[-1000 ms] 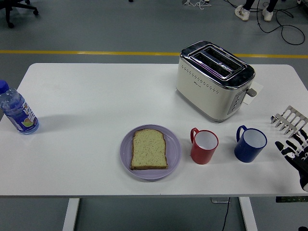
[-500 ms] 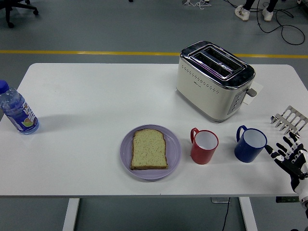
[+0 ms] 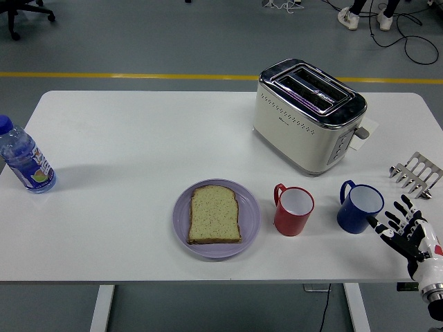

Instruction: Pick up the cup,pour liquid into bread,place the cup on the desk

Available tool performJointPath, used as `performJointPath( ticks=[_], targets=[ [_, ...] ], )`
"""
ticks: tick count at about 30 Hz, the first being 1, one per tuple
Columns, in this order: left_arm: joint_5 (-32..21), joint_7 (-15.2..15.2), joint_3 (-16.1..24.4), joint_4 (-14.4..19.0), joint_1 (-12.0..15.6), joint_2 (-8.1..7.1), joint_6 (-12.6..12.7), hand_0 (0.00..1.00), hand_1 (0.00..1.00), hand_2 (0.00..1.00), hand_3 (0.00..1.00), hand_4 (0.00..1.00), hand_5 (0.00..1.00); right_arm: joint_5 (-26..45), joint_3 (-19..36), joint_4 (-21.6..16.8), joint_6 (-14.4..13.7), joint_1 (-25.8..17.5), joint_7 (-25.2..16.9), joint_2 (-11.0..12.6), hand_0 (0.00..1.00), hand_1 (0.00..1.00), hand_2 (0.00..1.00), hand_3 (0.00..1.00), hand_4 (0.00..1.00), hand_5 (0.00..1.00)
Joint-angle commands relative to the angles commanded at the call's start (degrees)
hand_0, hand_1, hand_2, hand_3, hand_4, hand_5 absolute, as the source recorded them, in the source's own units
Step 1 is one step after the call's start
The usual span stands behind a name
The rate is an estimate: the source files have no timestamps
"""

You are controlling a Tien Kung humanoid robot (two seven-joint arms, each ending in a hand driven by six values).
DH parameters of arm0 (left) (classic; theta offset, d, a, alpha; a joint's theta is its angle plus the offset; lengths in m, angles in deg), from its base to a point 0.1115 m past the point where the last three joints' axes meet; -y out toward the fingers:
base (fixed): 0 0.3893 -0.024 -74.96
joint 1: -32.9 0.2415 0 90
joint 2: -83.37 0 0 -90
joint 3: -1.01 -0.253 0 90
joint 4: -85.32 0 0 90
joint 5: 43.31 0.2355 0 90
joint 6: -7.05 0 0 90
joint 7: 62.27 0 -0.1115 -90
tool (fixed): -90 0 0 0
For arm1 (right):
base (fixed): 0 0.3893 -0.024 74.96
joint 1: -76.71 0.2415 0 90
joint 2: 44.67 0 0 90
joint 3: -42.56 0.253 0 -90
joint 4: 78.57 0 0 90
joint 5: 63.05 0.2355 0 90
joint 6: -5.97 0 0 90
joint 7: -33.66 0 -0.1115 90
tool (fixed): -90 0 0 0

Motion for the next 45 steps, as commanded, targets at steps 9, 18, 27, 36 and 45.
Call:
performJointPath(
  ticks=[9,18,27,36,45],
  targets=[
    [-0.13,0.02,-0.22,-0.05,0.24,-0.05,0.01,0.642,0.651,0.665,0.565,0.327,0.846,-0.23,-1.07,1.07,-0.89,0.59,-0.19,-0.35,0.926,0.845,0.955,0.998,0.997,0.203],
    [-0.04,0.01,0.11,-0.01,0.08,-0.01,0.02,0.642,0.65,0.665,0.565,0.329,0.845,-0.66,-2.59,1.9,-1.2,2.18,-0.14,-0.92,0.926,0.845,0.953,0.998,0.995,0.201],
    [-0.23,0.05,0.27,-0.08,0.21,-0.05,0.02,0.642,0.651,0.662,0.561,0.328,0.837,-1.8,-3.44,3.43,-1.41,3.79,-0.08,-1.8,0.931,0.849,0.957,0.998,0.985,0.174],
    [-0.07,0.05,0.7,-0.06,0.04,-0.04,0.01,0.641,0.65,0.661,0.561,0.33,0.836,-3.13,-3.9,5.71,-4.02,6.0,0.04,-2.3,0.931,0.846,0.957,0.998,0.975,0.147],
    [0.1,0.04,1.08,-0.06,-0.1,-0.15,0.03,0.639,0.649,0.661,0.559,0.331,0.836,-3.52,-4.73,8.16,-6.05,8.36,-1.07,-3.59,0.94,0.855,0.97,0.998,0.971,0.124]
  ],
)
